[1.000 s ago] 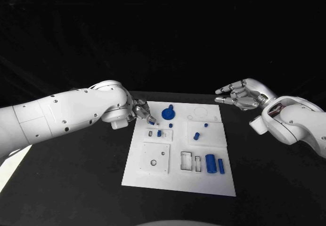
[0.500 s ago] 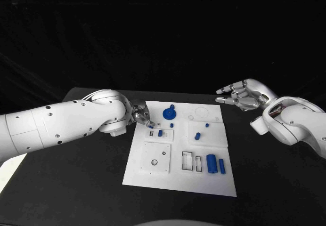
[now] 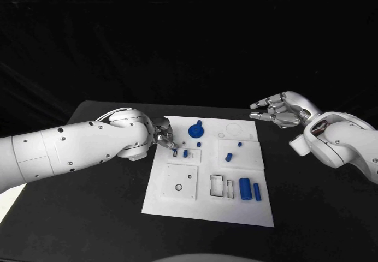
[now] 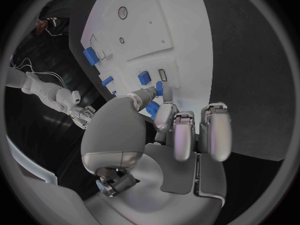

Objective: Assemble the parts on the task board

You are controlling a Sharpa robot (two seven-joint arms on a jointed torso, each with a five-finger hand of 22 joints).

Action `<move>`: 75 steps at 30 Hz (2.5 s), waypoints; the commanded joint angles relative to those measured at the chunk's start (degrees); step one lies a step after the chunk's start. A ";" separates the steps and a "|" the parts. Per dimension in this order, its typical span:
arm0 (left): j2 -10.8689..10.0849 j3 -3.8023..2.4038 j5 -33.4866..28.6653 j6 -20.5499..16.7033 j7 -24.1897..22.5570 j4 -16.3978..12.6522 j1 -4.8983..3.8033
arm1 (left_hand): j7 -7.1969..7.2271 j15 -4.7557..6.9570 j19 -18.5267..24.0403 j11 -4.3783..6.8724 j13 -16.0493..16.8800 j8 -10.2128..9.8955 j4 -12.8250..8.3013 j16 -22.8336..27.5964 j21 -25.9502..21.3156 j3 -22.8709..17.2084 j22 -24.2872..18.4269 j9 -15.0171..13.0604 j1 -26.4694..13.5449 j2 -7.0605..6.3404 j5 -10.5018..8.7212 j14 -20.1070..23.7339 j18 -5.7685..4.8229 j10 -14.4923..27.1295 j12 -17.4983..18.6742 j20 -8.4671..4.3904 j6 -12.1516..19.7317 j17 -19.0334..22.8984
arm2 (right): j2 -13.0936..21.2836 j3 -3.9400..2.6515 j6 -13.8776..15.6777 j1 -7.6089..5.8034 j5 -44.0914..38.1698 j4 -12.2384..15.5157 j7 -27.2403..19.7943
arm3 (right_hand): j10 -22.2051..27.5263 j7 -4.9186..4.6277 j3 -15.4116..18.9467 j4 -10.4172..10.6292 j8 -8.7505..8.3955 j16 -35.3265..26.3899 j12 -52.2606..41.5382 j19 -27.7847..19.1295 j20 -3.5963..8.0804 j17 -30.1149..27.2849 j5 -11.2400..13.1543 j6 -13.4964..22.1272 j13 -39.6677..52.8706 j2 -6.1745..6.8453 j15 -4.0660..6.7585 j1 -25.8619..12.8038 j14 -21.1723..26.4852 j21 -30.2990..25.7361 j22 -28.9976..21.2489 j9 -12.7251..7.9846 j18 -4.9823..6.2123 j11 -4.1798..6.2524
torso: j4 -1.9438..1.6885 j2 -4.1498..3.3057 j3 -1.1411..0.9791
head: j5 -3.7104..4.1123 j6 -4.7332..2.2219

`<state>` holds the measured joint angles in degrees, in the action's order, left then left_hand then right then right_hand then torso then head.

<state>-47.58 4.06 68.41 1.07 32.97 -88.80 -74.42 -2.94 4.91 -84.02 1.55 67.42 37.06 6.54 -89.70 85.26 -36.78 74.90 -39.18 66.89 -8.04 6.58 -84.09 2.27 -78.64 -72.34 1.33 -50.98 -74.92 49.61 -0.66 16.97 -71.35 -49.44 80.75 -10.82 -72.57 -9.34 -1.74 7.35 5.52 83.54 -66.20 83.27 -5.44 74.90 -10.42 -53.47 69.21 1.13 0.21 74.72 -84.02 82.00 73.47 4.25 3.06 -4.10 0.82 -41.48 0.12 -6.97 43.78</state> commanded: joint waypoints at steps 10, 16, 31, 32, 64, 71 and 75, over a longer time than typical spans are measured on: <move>0.59 0.06 0.36 2.74 1.00 0.58 0.53 | 0.44 -0.05 -3.51 0.09 0.12 0.36 -6.99 -0.30 0.31 -7.65 8.63 -0.08 -0.29 0.25 0.42 -5.91 -0.75 -0.38 -0.29 -0.28 -0.02 -15.08 | -0.11 -0.01 -0.01 0.03 0.08 0.15 -0.45 | 0.42 0.23 0.41 -0.09 0.31 -0.45 0.32 -0.25 -0.02 9.17 -0.41 0.00 -0.11 -0.63 0.19 0.22 -4.18 -0.23 -0.01 0.05 0.29 -0.02 | -0.04 0.02 0.00 | -0.01 0.42; 0.76 0.08 0.30 2.90 1.07 0.74 0.70 | 0.45 -0.04 -3.51 0.10 0.19 0.38 -6.97 -0.30 0.30 -7.71 8.63 -0.08 -0.38 0.24 0.44 -5.91 -0.75 -0.43 -0.34 -0.30 -0.05 -15.08 | -0.11 -0.01 -0.16 0.03 0.07 0.18 -0.44 | 0.42 0.23 0.41 -0.09 0.31 -0.45 0.32 -0.25 -0.02 9.17 -0.41 0.00 -0.11 -0.63 0.19 0.22 -4.18 -0.23 -0.01 0.05 0.29 -0.02 | -0.06 0.03 -0.01 | 0.04 0.48; 0.92 0.10 0.29 3.39 1.21 0.67 0.83 | 0.47 -0.04 -3.50 0.11 0.20 0.40 -6.95 -0.30 0.29 -7.77 8.61 -0.08 -0.47 0.22 0.44 -5.91 -0.74 -0.45 -0.34 -0.30 -0.07 -15.08 | -0.08 -0.01 -0.43 0.03 0.07 0.27 -0.44 | 0.42 0.23 0.41 -0.09 0.31 -0.45 0.32 -0.25 -0.02 9.17 -0.41 0.00 -0.11 -0.63 0.19 0.22 -4.18 -0.23 -0.01 0.05 0.29 -0.02 | -0.01 0.02 -0.01 | 0.11 0.62; 0.92 0.10 0.29 3.43 1.22 0.67 0.83 | 0.47 -0.04 -3.50 0.11 0.20 0.40 -6.95 -0.30 0.29 -7.77 8.61 -0.08 -0.47 0.22 0.44 -5.91 -0.74 -0.45 -0.34 -0.30 -0.07 -15.08 | -0.08 -0.01 -0.43 0.03 0.07 0.27 -0.44 | 0.42 0.23 0.41 -0.09 0.31 -0.45 0.32 -0.25 -0.02 9.17 -0.41 0.00 -0.11 -0.63 0.19 0.22 -4.18 -0.23 -0.01 0.05 0.29 -0.02 | -0.01 0.03 0.00 | 0.11 0.62; 2.35 0.24 -0.47 6.17 2.06 2.09 1.34 | 0.52 -0.02 -3.47 0.12 0.02 0.47 -6.76 -0.30 0.23 -7.83 8.53 -0.08 -1.01 0.12 0.37 -5.91 -0.72 -0.40 -0.20 -0.34 -0.13 -15.08 | 0.02 -0.01 -0.35 0.03 0.07 0.50 -0.52 | 0.41 0.23 0.45 -0.08 0.33 -0.47 0.33 -0.26 -0.02 9.16 -0.43 0.00 -0.12 -0.69 0.19 0.28 -4.18 -0.25 -0.03 0.05 0.30 -0.02 | 0.02 0.04 -0.04 | -0.10 1.09; 2.61 0.26 -1.18 6.73 2.33 2.42 1.41 | 1.13 0.26 -3.46 0.49 0.23 0.86 -5.94 -0.30 0.23 -6.77 8.59 -0.06 -2.88 -0.42 0.17 -5.91 -0.73 -0.61 -0.35 -0.47 -0.89 -15.08 | 0.06 -0.01 -0.35 0.03 0.07 0.52 -0.53 | 0.41 0.23 0.45 -0.08 0.33 -0.47 0.33 -0.26 -0.02 9.16 -0.43 0.00 -0.12 -0.69 0.19 0.28 -4.18 -0.25 -0.03 0.05 0.30 -0.02 | -0.07 0.07 -0.03 | -0.04 1.19; 2.69 0.27 -1.38 6.96 2.42 2.44 1.41 | 1.48 0.47 -3.48 0.75 0.44 1.08 -5.56 -0.30 0.27 -5.89 8.67 -0.03 -3.70 -0.81 0.13 -5.91 -0.74 -0.74 -0.50 -0.61 -1.47 -15.08 | 0.06 -0.01 -0.37 0.03 0.07 0.52 -0.53 | 0.41 0.23 0.45 -0.08 0.33 -0.47 0.33 -0.26 -0.02 9.16 -0.43 0.00 -0.12 -0.69 0.19 0.28 -4.18 -0.25 -0.03 0.05 0.30 -0.02 | -0.03 0.06 -0.04 | -0.03 1.23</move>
<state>-45.19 3.97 68.13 5.59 35.10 -86.29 -73.53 -2.85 4.91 -83.86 2.06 67.82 38.06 3.63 -89.70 85.42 -40.46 74.93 -39.33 63.50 -8.85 6.80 -84.08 2.27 -79.15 -72.70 1.12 -50.90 -74.94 49.67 -0.65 16.90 -71.34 -49.39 81.20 -10.92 -72.58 -9.34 -1.59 7.19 5.51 83.20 -66.20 83.28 -5.44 74.91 -10.64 -53.47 69.16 0.90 0.21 74.95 -84.02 82.00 73.48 4.25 3.06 -4.10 0.79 -41.42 0.09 -7.02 44.99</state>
